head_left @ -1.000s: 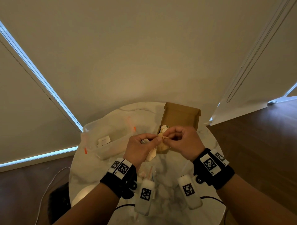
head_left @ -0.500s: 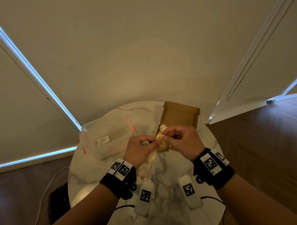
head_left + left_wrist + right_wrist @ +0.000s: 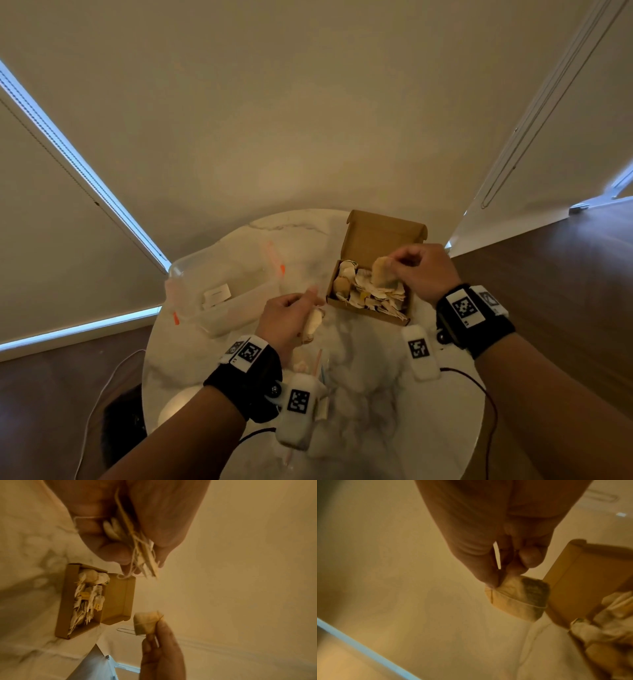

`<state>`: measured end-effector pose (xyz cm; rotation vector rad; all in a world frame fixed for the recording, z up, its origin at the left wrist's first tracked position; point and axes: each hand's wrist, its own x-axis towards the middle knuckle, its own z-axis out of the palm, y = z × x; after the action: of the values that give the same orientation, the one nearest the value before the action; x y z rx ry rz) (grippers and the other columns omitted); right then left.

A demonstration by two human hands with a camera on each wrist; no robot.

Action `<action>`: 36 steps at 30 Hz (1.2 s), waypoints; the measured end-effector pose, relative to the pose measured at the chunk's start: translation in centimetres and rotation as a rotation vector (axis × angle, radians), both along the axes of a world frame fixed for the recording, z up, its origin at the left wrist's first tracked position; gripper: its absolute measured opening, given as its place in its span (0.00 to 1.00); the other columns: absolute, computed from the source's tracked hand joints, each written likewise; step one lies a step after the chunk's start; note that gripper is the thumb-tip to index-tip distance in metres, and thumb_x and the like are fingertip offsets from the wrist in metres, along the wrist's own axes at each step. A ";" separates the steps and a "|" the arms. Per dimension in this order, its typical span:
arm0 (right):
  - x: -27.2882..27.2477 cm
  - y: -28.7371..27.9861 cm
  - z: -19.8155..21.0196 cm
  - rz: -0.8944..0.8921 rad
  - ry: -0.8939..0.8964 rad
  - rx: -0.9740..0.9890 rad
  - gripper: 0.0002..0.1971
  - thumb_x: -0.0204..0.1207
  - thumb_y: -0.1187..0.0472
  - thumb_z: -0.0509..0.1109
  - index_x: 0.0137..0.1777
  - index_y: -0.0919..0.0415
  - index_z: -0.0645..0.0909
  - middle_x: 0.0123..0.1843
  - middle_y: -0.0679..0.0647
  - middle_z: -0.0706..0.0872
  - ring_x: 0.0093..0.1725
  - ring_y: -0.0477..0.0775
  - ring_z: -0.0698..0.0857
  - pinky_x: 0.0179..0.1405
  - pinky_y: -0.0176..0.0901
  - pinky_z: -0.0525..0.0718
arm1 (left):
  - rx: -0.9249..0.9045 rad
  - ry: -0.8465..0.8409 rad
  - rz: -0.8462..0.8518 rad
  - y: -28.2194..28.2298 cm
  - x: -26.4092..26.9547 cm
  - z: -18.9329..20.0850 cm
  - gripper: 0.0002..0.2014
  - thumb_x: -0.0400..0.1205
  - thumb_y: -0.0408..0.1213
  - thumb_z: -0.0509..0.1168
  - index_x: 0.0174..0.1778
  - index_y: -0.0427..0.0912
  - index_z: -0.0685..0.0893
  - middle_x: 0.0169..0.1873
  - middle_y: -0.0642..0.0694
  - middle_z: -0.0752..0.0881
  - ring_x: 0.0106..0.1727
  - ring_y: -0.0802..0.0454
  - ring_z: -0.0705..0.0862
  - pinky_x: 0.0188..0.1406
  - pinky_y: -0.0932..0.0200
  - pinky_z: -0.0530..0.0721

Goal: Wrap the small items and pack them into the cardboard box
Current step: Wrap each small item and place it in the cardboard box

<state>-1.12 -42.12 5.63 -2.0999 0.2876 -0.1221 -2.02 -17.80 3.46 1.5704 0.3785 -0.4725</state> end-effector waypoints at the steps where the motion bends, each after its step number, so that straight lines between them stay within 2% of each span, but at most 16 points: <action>1: 0.5 -0.9 -0.8 -0.027 0.006 -0.035 0.02 0.72 0.59 0.76 0.40 0.52 0.87 0.40 0.48 0.89 0.42 0.49 0.87 0.48 0.44 0.87 | -0.038 0.074 0.013 0.2 0.1 -0.1 0.17 0.81 0.51 0.69 0.42 0.39 0.91 0.35 0.41 0.89 0.27 0.52 0.79 0.25 0.61 0.76; 4: 1.5 -3.1 -4.3 -0.081 0.113 -0.119 0.05 0.72 0.59 0.76 0.37 0.49 0.84 0.37 0.51 0.89 0.38 0.53 0.88 0.48 0.53 0.89 | -0.106 0.209 0.028 0.7 0.3 -0.8 0.17 0.82 0.49 0.67 0.46 0.36 0.89 0.38 0.39 0.86 0.28 0.51 0.78 0.24 0.61 0.76; 5: 1.7 -3.6 -5.6 -0.082 0.170 -0.145 0.04 0.71 0.59 0.76 0.38 0.49 0.84 0.37 0.51 0.90 0.39 0.54 0.88 0.48 0.53 0.89 | -0.127 0.242 0.032 0.8 0.3 -1.0 0.17 0.83 0.49 0.65 0.46 0.36 0.88 0.39 0.38 0.86 0.29 0.51 0.78 0.24 0.60 0.77; 7: 1.8 -4.0 -7.9 -0.060 0.290 -0.229 0.03 0.70 0.59 0.76 0.42 0.52 0.85 0.42 0.51 0.89 0.44 0.53 0.87 0.47 0.45 0.85 | -0.189 0.305 0.058 0.9 0.4 -1.3 0.15 0.83 0.45 0.63 0.46 0.36 0.87 0.40 0.37 0.84 0.31 0.49 0.78 0.23 0.60 0.77; 9: 2.0 -3.9 -9.6 -0.057 0.378 -0.321 0.06 0.69 0.60 0.76 0.46 0.55 0.87 0.45 0.50 0.85 0.46 0.51 0.83 0.45 0.40 0.79 | -0.257 0.341 0.080 0.9 0.5 -1.5 0.12 0.78 0.38 0.62 0.47 0.34 0.85 0.40 0.35 0.83 0.30 0.47 0.77 0.24 0.59 0.77; 11: 2.6 -3.7 -10.8 -0.072 0.425 -0.335 0.06 0.69 0.59 0.75 0.45 0.55 0.87 0.45 0.49 0.84 0.47 0.52 0.83 0.48 0.40 0.80 | -0.294 0.344 0.088 0.9 0.6 -1.7 0.15 0.72 0.34 0.61 0.49 0.30 0.86 0.44 0.33 0.83 0.34 0.44 0.78 0.26 0.56 0.79; 14: 4.3 -2.7 -11.8 -0.063 0.432 -0.303 0.04 0.69 0.57 0.74 0.43 0.50 0.86 0.48 0.53 0.89 0.48 0.55 0.86 0.53 0.45 0.85 | -0.271 0.325 0.060 0.8 0.9 -1.8 0.17 0.76 0.30 0.56 0.55 0.31 0.86 0.52 0.33 0.83 0.46 0.39 0.81 0.35 0.51 0.83; 16: 5.8 -1.6 -11.9 0.013 0.438 -0.352 0.08 0.74 0.56 0.72 0.51 0.52 0.86 0.55 0.54 0.88 0.54 0.57 0.84 0.57 0.46 0.83 | -0.249 0.295 0.031 0.7 1.0 -1.7 0.17 0.80 0.25 0.53 0.58 0.32 0.85 0.55 0.33 0.83 0.51 0.39 0.81 0.41 0.50 0.85; 18: 7.3 -0.5 -11.7 0.125 0.478 -0.397 0.13 0.78 0.53 0.68 0.61 0.53 0.83 0.61 0.54 0.84 0.60 0.58 0.82 0.62 0.47 0.80 | -0.258 0.262 0.023 0.6 1.1 -1.8 0.17 0.81 0.21 0.52 0.58 0.33 0.84 0.57 0.32 0.82 0.51 0.39 0.83 0.41 0.51 0.87; 20: 8.4 0.1 -11.5 0.172 0.507 -0.402 0.16 0.79 0.50 0.66 0.65 0.52 0.80 0.64 0.54 0.81 0.63 0.58 0.80 0.66 0.50 0.78 | -0.269 0.239 0.012 0.5 1.1 -1.8 0.16 0.82 0.19 0.54 0.59 0.34 0.83 0.58 0.32 0.82 0.52 0.40 0.84 0.41 0.52 0.88; 22: 8.9 0.1 -11.6 0.132 0.473 -0.369 0.17 0.78 0.50 0.67 0.65 0.53 0.79 0.64 0.55 0.82 0.61 0.59 0.81 0.65 0.52 0.79 | -0.283 0.223 0.012 0.5 1.1 -1.9 0.16 0.82 0.19 0.57 0.62 0.35 0.81 0.59 0.35 0.81 0.54 0.41 0.84 0.47 0.50 0.88; 25: 8.6 0.4 -10.8 0.064 0.356 -0.326 0.14 0.79 0.55 0.67 0.62 0.55 0.81 0.60 0.55 0.85 0.56 0.54 0.82 0.59 0.45 0.79 | -0.305 0.173 0.041 0.2 1.1 -2.1 0.18 0.82 0.19 0.59 0.66 0.36 0.79 0.62 0.36 0.80 0.58 0.39 0.83 0.59 0.43 0.85; 27: 7.1 1.5 -9.0 0.122 0.227 -0.239 0.10 0.79 0.56 0.69 0.58 0.55 0.85 0.53 0.50 0.87 0.50 0.48 0.83 0.52 0.40 0.79 | -0.330 0.141 0.070 0.0 1.2 -2.1 0.18 0.82 0.19 0.59 0.67 0.36 0.78 0.64 0.35 0.79 0.61 0.38 0.82 0.64 0.41 0.82; 29: 4.8 2.9 -6.9 0.272 0.064 -0.100 0.08 0.77 0.59 0.72 0.55 0.53 0.86 0.50 0.46 0.87 0.45 0.42 0.83 0.47 0.37 0.80 | -0.364 0.113 0.086 -0.1 1.4 -1.9 0.17 0.83 0.18 0.58 0.64 0.36 0.79 0.64 0.35 0.78 0.61 0.39 0.82 0.63 0.42 0.83; 32: 1.3 4.3 -4.1 0.549 -0.195 -0.051 0.15 0.72 0.61 0.77 0.59 0.52 0.86 0.51 0.46 0.86 0.45 0.44 0.83 0.43 0.27 0.76 | -0.439 0.075 0.072 -0.2 1.4 -1.1 0.14 0.84 0.19 0.57 0.61 0.35 0.80 0.59 0.35 0.81 0.55 0.41 0.84 0.56 0.48 0.87; 36: -0.1 4.8 -2.6 0.688 -0.318 -0.168 0.19 0.70 0.53 0.77 0.62 0.50 0.85 0.57 0.49 0.82 0.56 0.42 0.80 0.52 0.29 0.78 | -0.484 0.065 0.024 -0.3 1.0 -0.3 0.15 0.85 0.22 0.57 0.67 0.30 0.77 0.57 0.33 0.83 0.52 0.42 0.86 0.54 0.49 0.89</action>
<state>-1.17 -37.33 3.04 -2.1881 -0.6522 -0.0668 -1.05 -18.07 3.16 1.0828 0.3042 -0.5508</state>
